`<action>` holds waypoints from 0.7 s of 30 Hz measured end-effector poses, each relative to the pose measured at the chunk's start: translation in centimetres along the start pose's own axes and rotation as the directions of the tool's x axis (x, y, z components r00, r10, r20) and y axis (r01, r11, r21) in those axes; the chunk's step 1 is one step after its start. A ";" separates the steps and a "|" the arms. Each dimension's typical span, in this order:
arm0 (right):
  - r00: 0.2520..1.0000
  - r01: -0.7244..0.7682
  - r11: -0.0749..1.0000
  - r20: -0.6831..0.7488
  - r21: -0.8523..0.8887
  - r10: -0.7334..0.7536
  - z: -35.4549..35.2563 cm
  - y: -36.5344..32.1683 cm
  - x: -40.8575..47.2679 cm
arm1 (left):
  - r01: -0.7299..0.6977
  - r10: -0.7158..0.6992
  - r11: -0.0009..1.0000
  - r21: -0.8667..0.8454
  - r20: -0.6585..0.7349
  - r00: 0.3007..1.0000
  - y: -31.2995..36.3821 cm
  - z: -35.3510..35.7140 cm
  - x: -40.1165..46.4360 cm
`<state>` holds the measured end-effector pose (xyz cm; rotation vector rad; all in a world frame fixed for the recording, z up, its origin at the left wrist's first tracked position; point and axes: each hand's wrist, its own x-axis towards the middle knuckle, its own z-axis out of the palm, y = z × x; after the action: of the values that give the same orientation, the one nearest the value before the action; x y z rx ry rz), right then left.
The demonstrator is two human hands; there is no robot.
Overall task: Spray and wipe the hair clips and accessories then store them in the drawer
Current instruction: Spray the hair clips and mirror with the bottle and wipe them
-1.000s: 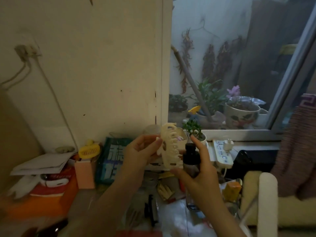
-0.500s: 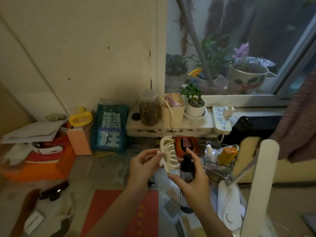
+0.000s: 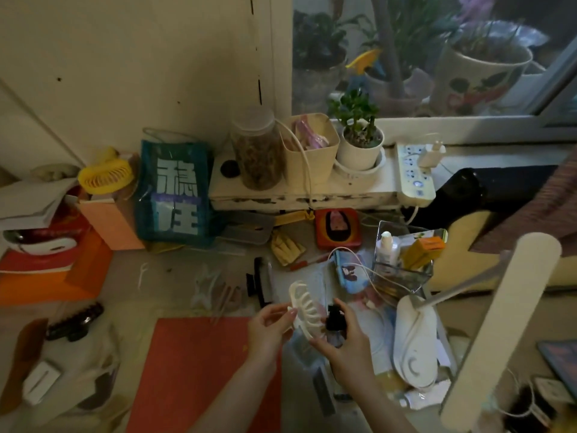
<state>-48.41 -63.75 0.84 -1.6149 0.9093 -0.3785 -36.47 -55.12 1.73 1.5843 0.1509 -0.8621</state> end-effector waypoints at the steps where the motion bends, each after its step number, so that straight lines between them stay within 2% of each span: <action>1: 1.000 -0.025 1.000 0.015 -0.005 0.025 0.1 0.6 0.2 | 0.023 -0.023 1.000 0.006 -0.014 1.000 -0.8 0.0 0.6; 5: 0.992 -0.108 0.994 0.072 -0.004 0.108 1.0 2.0 1.0 | 0.116 -0.115 0.993 0.009 -0.063 0.991 -3.1 0.0 2.9; 11: 0.976 -0.210 0.975 0.050 -0.068 0.213 2.1 4.7 2.1 | 0.185 -0.179 0.982 0.029 -0.129 0.975 -5.3 0.3 5.4; 21: 0.952 -0.300 0.948 0.035 -0.109 0.305 3.0 6.3 2.9 | 0.160 -0.138 0.981 0.114 -0.178 0.974 -6.7 0.4 7.2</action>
<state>-46.68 -63.92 -6.55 -1.5382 1.1328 -0.0763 -35.26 -56.64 -7.95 1.7839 0.3466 -0.8660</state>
